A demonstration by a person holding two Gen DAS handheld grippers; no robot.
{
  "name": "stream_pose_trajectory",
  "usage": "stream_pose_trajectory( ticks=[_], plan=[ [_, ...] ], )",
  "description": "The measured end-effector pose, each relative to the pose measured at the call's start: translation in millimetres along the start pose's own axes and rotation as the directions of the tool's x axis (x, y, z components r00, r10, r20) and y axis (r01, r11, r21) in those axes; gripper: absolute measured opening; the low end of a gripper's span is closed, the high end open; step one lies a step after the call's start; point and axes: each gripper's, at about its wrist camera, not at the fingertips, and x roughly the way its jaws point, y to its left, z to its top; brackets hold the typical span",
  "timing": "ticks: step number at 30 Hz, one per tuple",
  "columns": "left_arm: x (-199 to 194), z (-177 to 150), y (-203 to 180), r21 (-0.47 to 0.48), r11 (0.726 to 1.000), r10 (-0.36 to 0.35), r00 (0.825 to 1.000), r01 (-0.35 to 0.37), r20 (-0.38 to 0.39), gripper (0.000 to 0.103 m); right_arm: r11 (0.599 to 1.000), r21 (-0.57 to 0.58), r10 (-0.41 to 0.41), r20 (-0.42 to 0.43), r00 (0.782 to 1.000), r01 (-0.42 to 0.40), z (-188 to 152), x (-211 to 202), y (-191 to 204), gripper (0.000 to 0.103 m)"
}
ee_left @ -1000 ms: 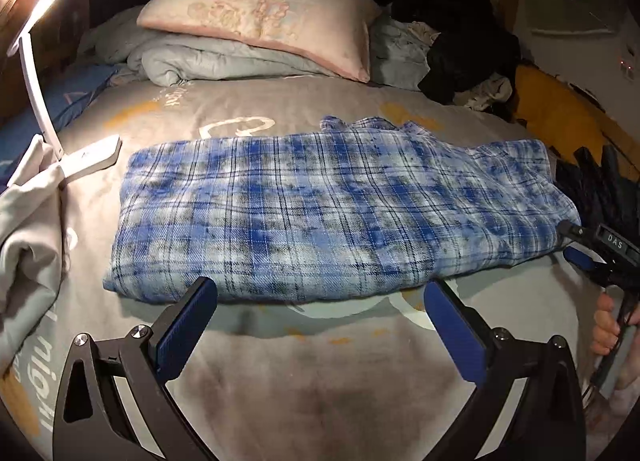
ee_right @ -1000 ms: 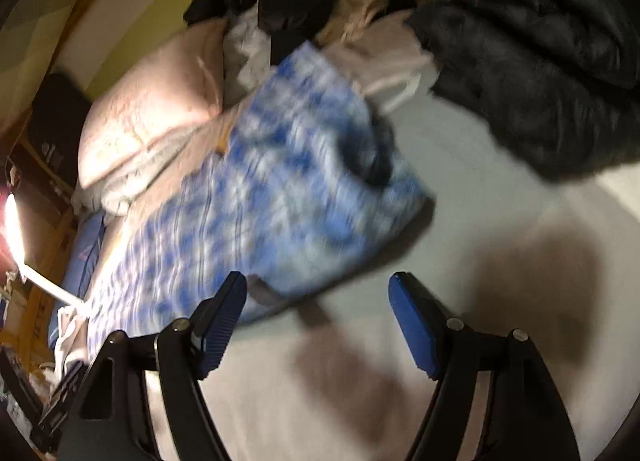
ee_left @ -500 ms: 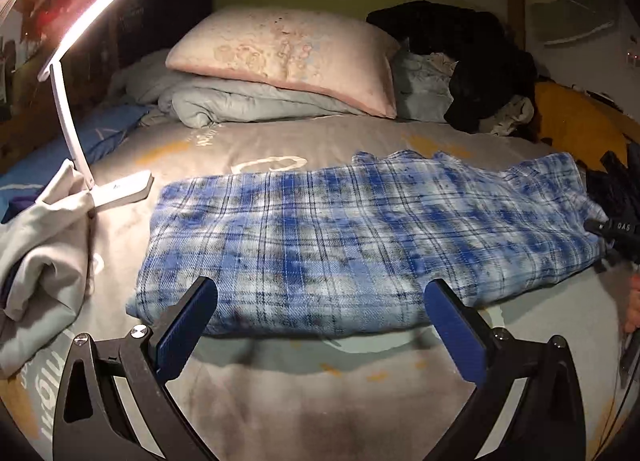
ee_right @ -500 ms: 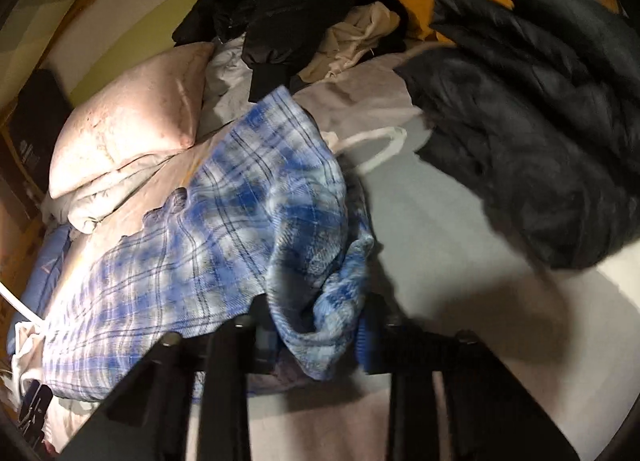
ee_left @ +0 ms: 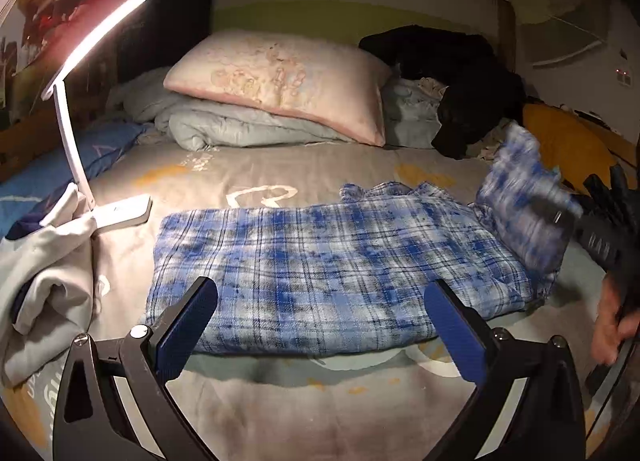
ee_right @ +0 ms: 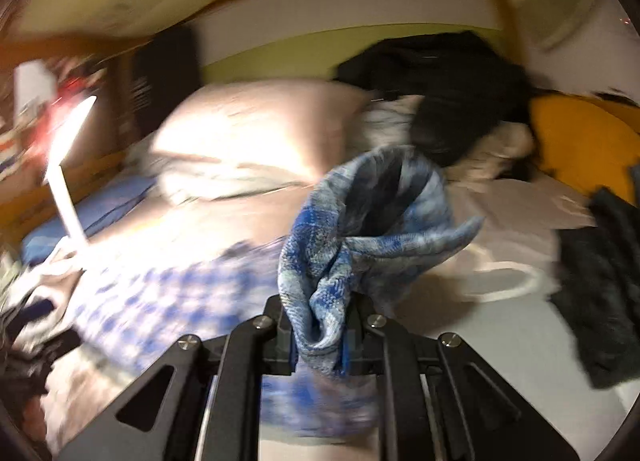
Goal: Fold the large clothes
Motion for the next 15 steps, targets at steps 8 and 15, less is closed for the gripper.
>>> stream_pose_trajectory(
  ticks=[8,15],
  plan=[
    [1,0,1,0.002,1.0,-0.006,1.0,0.006,-0.002,0.103,0.988,-0.085,0.116,-0.179,0.977,-0.133,-29,34,29,0.018],
    [4,1,6,-0.041,0.999,-0.019,1.0,0.018,-0.024,0.103,0.958,-0.092,0.246,-0.218,0.944,-0.271,-20,19,33,0.057]
  ],
)
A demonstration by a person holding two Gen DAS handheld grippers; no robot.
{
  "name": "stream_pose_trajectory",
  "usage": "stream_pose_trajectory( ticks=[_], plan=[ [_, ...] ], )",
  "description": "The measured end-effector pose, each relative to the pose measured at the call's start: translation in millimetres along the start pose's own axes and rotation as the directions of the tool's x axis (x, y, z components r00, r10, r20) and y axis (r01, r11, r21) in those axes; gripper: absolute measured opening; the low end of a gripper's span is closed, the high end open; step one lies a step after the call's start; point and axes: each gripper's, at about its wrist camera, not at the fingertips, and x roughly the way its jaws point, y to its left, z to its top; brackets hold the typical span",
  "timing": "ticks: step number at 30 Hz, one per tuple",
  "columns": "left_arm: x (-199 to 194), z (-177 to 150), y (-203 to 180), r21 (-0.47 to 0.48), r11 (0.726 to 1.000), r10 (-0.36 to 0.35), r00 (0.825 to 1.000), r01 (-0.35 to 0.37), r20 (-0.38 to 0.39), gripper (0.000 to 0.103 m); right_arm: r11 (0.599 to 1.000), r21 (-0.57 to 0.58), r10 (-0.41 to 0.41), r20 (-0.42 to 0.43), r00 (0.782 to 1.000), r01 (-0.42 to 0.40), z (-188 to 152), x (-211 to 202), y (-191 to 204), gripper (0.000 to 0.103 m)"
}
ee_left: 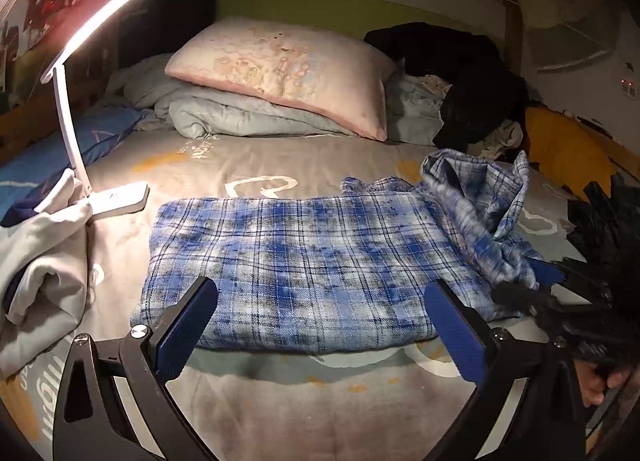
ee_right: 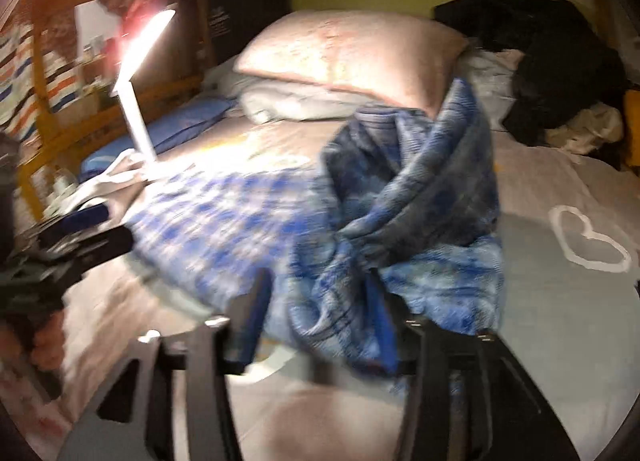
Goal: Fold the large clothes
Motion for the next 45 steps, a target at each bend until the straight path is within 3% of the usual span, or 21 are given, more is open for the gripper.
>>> stream_pose_trajectory(
  ticks=[2,5,9,11,15,17,20,25,28,31,34,36,40,42,45],
  plan=[
    [-1,1,3,-0.018,1.0,-0.002,1.0,0.002,0.0,0.103,1.0,-0.01,0.0,0.031,1.0,0.0,3,-11,4,0.06],
    [-2,2,7,-0.026,1.0,0.002,1.0,-0.001,0.004,0.103,0.996,0.076,-0.048,0.148,0.988,0.038,14,-36,-3,0.067],
    [-2,1,8,-0.021,1.0,0.001,1.0,-0.001,0.0,0.103,0.958,0.201,-0.253,0.246,0.936,0.206,24,-62,-30,0.074],
    [0,0,7,-0.015,1.0,0.001,1.0,-0.001,-0.004,0.103,0.919,0.263,-0.355,0.222,0.908,0.295,26,-61,-49,0.074],
    [0,0,3,-0.004,1.0,0.003,1.0,-0.003,0.001,0.103,0.828,0.425,-0.446,0.107,0.888,0.365,24,-51,-94,0.072],
    [0,1,0,0.006,1.0,0.005,1.0,-0.005,0.005,0.103,0.821,0.432,-0.426,0.028,0.904,0.373,26,-33,-113,0.063],
    [1,1,-5,0.015,1.0,0.007,1.0,-0.007,0.005,0.103,0.875,0.392,-0.303,-0.01,0.953,0.282,30,-4,-128,0.054],
    [7,1,-7,0.027,1.0,0.004,1.0,-0.004,-0.007,0.103,0.955,0.264,-0.146,0.013,0.989,0.137,34,21,-105,0.049],
    [12,0,-6,0.02,1.0,0.012,1.0,-0.011,-0.019,0.103,0.985,0.158,-0.057,-0.068,0.996,0.067,28,45,-77,0.049],
    [14,1,-4,-0.001,1.0,0.005,1.0,-0.005,-0.03,0.103,0.992,0.075,-0.092,-0.094,0.991,0.099,19,53,-55,0.049],
    [12,2,-3,-0.007,1.0,0.0,1.0,0.0,-0.025,0.103,0.993,0.101,-0.056,-0.09,0.994,0.065,17,49,-54,0.048],
    [12,3,-4,0.0,1.0,0.006,1.0,-0.006,-0.022,0.103,0.994,0.078,-0.075,-0.086,0.994,0.081,14,45,-50,0.046],
    [13,3,-3,-0.005,1.0,0.004,1.0,-0.004,-0.026,0.103,0.976,0.079,-0.209,0.04,0.977,0.205,22,24,-44,0.046],
    [12,3,-3,0.006,1.0,0.012,1.0,-0.012,-0.019,0.103,0.965,0.105,-0.251,0.087,0.964,0.241,29,17,-48,0.037],
    [10,7,-1,0.012,1.0,0.021,1.0,-0.021,0.001,0.103,0.946,0.188,-0.269,0.003,0.963,0.264,38,24,-67,0.028]
  ],
)
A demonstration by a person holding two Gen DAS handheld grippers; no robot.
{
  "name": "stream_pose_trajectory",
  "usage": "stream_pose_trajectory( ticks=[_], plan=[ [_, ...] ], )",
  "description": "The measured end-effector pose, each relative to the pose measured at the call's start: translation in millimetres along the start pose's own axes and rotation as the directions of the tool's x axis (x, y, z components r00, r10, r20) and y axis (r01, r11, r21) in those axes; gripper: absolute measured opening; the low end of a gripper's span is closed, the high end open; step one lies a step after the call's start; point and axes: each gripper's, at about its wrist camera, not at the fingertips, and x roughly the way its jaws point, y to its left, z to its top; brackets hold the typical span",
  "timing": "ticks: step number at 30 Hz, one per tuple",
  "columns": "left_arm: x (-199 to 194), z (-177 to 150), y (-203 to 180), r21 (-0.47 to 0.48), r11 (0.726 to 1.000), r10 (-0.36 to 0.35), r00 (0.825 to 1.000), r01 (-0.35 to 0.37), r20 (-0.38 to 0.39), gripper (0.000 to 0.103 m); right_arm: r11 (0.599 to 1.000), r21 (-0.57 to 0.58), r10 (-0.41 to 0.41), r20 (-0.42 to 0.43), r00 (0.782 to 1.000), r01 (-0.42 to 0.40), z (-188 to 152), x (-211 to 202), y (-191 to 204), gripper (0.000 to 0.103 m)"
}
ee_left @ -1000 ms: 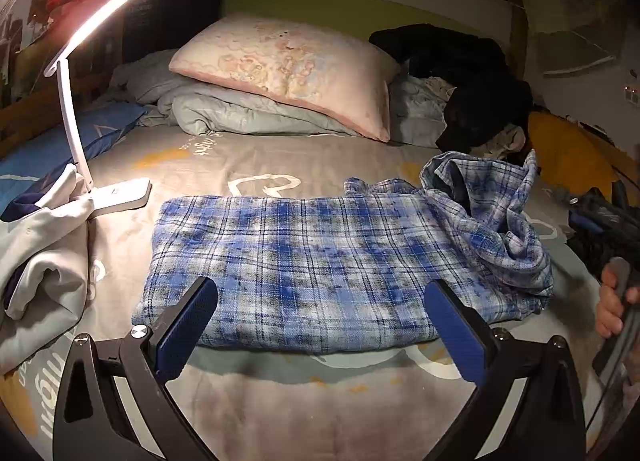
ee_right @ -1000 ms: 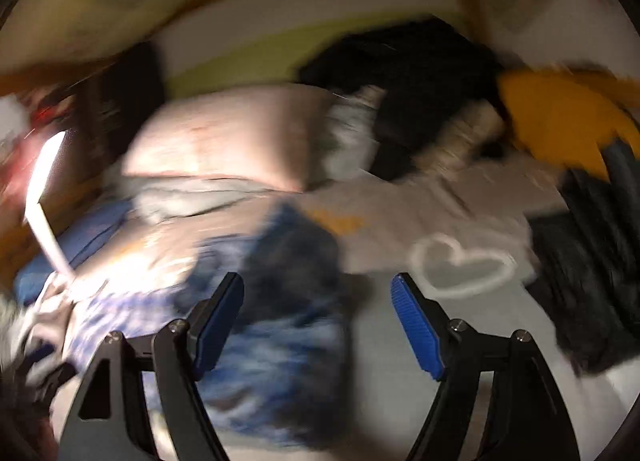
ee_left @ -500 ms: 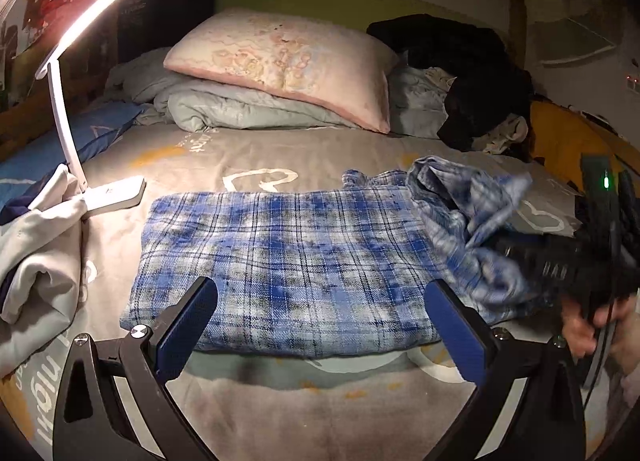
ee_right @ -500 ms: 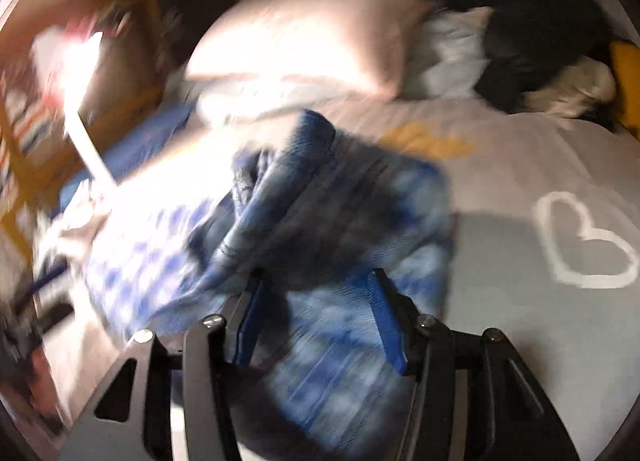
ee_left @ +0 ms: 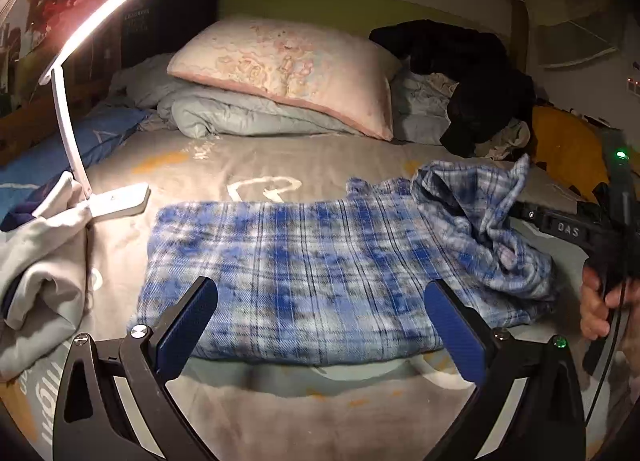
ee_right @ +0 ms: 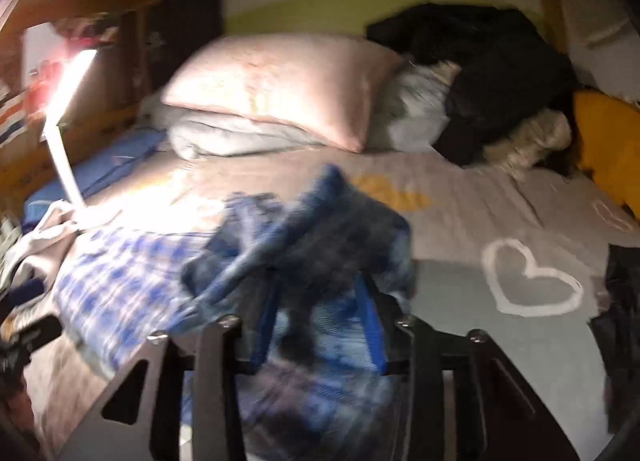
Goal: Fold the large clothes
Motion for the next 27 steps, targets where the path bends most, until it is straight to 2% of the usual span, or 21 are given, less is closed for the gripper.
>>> stream_pose_trajectory(
  ticks=[2,4,6,10,12,14,16,18,20,23,27],
  plan=[
    [0,4,3,-0.022,1.0,-0.01,1.0,0.01,0.0,0.103,0.995,0.098,0.003,-0.032,0.999,0.0,8,8,-16,0.027],
    [1,7,6,-0.055,0.998,-0.03,0.999,0.03,-0.012,0.103,0.986,0.169,-0.013,-0.012,1.0,0.015,14,11,-29,0.027],
    [3,9,8,-0.086,0.995,-0.057,0.998,0.055,-0.025,0.103,0.982,0.188,-0.015,0.008,1.0,0.013,21,14,-28,0.028],
    [5,11,10,-0.099,0.993,-0.074,0.997,0.071,-0.031,0.103,0.983,0.158,0.089,0.011,0.996,-0.09,31,20,-20,0.028],
    [5,12,9,-0.095,0.993,-0.076,0.997,0.072,-0.033,0.103,0.986,0.099,0.133,-0.009,0.991,-0.131,36,24,-6,0.028],
    [6,12,8,-0.099,0.992,-0.076,0.996,0.072,-0.039,0.103,0.986,0.035,0.165,-0.111,0.98,-0.162,38,45,11,0.027],
    [7,11,8,-0.103,0.992,-0.08,0.996,0.075,-0.047,0.103,0.985,0.027,0.171,-0.196,0.966,-0.169,30,65,23,0.027],
    [7,11,8,-0.109,0.991,-0.087,0.995,0.081,-0.049,0.103,0.988,0.017,0.152,-0.244,0.958,-0.153,20,81,30,0.028],
    [5,11,7,-0.103,0.991,-0.09,0.995,0.085,-0.046,0.103,0.99,0.001,0.137,-0.242,0.961,-0.141,12,87,34,0.028],
    [4,12,4,-0.075,0.994,-0.076,0.996,0.073,-0.037,0.103,0.988,-0.005,0.151,-0.208,0.966,-0.155,7,71,34,0.027],
    [2,12,2,-0.07,0.995,-0.078,0.996,0.075,-0.036,0.103,0.988,-0.068,0.13,-0.148,0.98,-0.141,-4,24,35,0.027]
  ],
)
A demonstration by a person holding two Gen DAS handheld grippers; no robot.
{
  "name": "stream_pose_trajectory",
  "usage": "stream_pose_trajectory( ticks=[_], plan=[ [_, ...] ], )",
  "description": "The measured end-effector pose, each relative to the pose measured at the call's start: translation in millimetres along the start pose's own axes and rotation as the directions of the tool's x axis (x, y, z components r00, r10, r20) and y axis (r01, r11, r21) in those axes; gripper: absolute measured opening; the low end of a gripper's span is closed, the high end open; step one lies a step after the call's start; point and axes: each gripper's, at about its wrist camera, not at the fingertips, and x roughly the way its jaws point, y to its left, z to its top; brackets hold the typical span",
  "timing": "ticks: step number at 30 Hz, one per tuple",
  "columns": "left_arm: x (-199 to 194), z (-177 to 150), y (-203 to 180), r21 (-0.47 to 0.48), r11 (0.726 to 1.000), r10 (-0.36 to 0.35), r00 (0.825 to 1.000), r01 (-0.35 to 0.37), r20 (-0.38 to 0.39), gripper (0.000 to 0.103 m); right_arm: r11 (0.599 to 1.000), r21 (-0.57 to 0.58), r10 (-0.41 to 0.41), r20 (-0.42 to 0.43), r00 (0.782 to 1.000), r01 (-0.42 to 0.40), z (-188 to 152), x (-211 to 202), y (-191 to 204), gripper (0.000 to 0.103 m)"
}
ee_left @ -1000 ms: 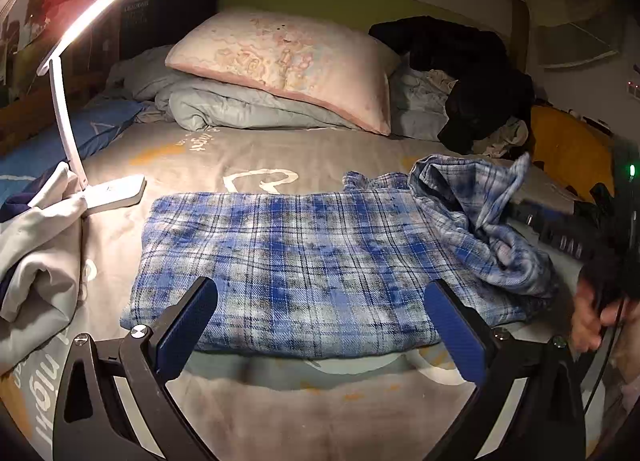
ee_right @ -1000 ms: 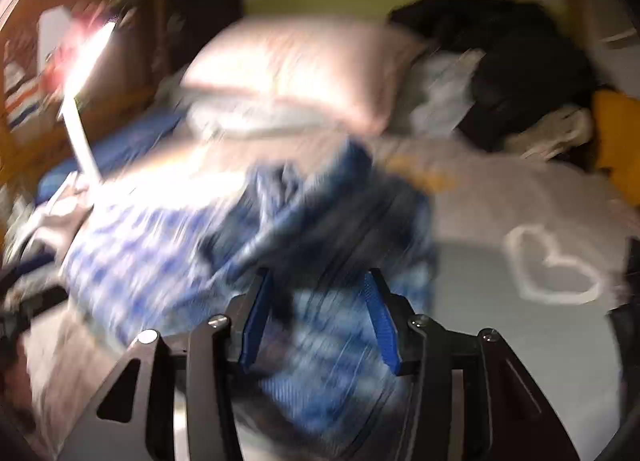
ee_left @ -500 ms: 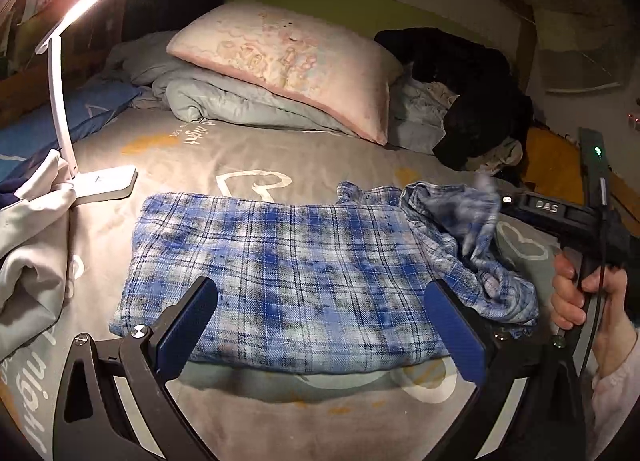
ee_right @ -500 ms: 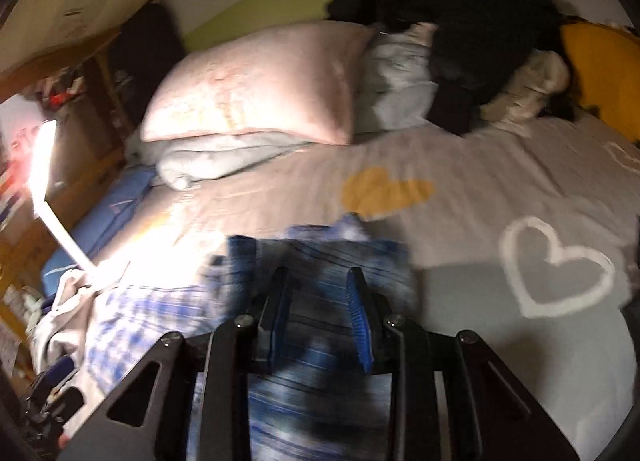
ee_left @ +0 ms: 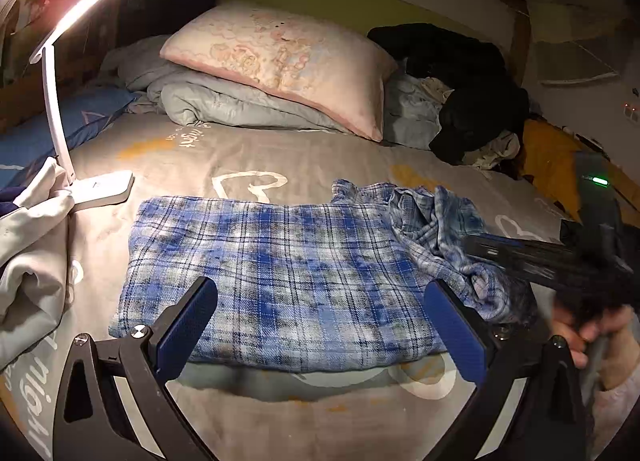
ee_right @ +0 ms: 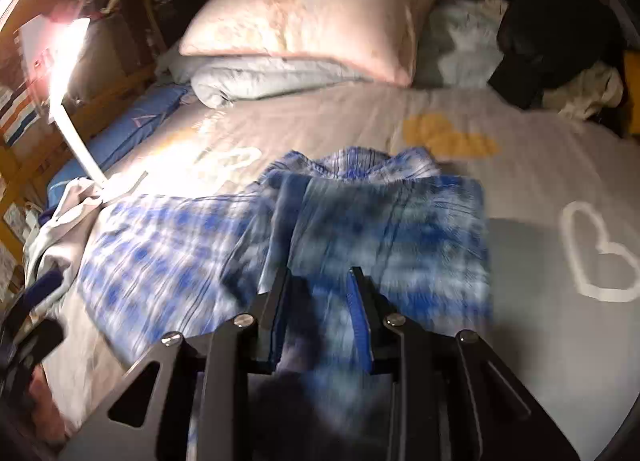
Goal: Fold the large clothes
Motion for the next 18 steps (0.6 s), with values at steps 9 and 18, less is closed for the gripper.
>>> stream_pose_trajectory(
  ticks=[9,18],
  plan=[
    [-20,16,7,-0.036,0.999,-0.032,0.999,0.033,0.033,0.103,0.993,0.052,-0.115,0.12,0.986,0.109,-37,-88,-11,0.065],
    [-53,25,7,0.073,0.995,0.052,0.981,-0.066,0.185,0.103,0.972,0.155,-0.203,0.179,0.963,0.176,-42,-114,-34,0.103]
  ],
)
